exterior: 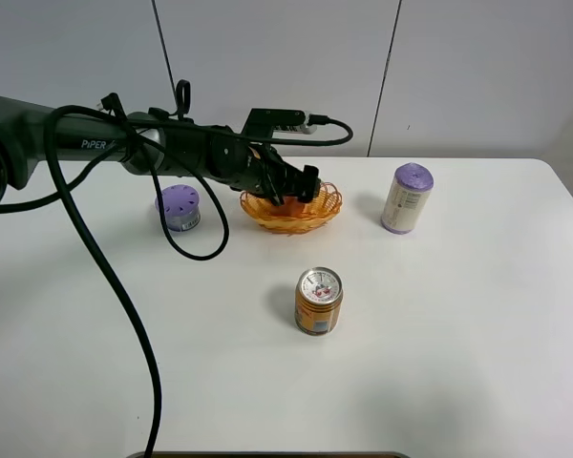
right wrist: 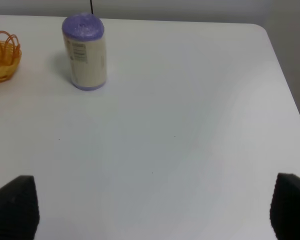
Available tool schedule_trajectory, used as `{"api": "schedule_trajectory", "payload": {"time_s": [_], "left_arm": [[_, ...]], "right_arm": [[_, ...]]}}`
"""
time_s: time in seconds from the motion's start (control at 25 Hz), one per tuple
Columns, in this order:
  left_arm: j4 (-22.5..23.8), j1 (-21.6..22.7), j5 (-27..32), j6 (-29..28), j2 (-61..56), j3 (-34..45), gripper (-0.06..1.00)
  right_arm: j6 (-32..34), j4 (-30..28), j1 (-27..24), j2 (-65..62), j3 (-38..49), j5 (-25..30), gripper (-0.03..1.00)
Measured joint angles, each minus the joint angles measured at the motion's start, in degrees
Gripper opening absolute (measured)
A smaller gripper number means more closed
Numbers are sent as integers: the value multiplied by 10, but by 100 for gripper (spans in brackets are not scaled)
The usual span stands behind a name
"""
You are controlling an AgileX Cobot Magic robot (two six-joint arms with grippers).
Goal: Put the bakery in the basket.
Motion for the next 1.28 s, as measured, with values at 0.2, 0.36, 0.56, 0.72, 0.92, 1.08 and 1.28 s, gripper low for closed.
{"api": "schedule_trajectory", "payload": {"time_s": [0.2, 0.36, 0.56, 0.72, 0.92, 1.08, 1.28], "left_arm": [[0, 1, 14, 0, -7, 0, 99], [14, 11, 37, 1, -32, 0, 99], [49, 36, 112, 2, -71, 0, 99], [74, 59, 204, 2, -106, 0, 99], [97, 87, 314, 2, -159, 0, 99], [107, 109, 388, 2, -199, 0, 99], [135, 136, 467, 2, -240, -1, 99]], "right_arm": [[0, 0, 0, 0, 0, 0, 91], [0, 0, 0, 0, 0, 0, 91], [0, 0, 0, 0, 0, 0, 91], [0, 0, 0, 0, 0, 0, 91], [0, 0, 0, 0, 0, 0, 91], [0, 0, 0, 0, 0, 0, 91], [0, 0, 0, 0, 0, 0, 91]]}}
